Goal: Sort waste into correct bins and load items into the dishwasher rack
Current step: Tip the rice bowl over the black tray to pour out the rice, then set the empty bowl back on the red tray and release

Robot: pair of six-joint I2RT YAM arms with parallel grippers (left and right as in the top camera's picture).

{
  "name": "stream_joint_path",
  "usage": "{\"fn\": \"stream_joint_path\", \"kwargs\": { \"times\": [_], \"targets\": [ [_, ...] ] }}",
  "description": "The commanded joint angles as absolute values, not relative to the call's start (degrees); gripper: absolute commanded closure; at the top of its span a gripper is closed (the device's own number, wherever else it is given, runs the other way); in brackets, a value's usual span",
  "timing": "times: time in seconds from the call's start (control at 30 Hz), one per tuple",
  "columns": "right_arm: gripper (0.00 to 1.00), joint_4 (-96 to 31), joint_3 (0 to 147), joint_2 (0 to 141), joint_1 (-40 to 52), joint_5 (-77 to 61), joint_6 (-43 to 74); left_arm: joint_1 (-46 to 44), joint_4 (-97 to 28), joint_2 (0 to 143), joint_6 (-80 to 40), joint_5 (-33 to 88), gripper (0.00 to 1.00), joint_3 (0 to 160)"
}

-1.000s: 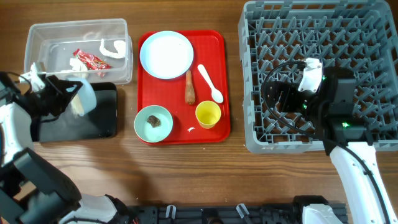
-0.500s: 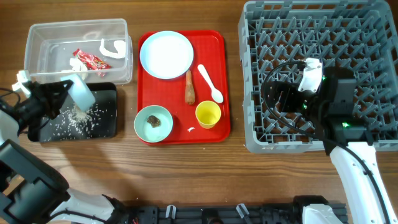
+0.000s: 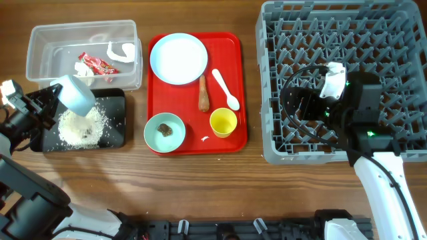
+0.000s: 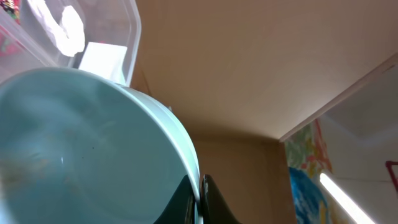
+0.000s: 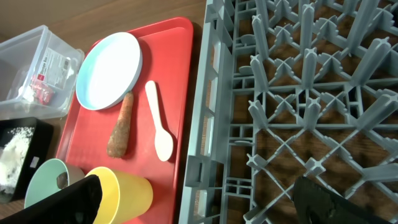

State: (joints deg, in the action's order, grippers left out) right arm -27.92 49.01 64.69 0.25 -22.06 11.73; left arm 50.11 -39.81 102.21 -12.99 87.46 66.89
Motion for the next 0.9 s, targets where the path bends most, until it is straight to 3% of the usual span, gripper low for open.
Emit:
{"fn": "stream_joint_path", "kwargs": {
  "times": [0.0, 0.67, 0.87],
  "targets": [
    [0.00, -28.1, 50.3, 65.2, 0.6, -23.0, 12.2, 50.4, -39.8, 102.5, -14.0, 90.3, 0.96, 66.3],
    [0.00, -28.0, 50.3, 65.2, 0.6, -23.0, 12.2, 50.0, -40.3, 102.4, -14.0, 86.1, 0.96, 66.3],
    [0.00, -28.0, 50.3, 65.2, 0.6, -23.0, 12.2, 43.4, -37.3, 100.2, -14.0, 85.4, 0.96, 66.4]
  ]
}}
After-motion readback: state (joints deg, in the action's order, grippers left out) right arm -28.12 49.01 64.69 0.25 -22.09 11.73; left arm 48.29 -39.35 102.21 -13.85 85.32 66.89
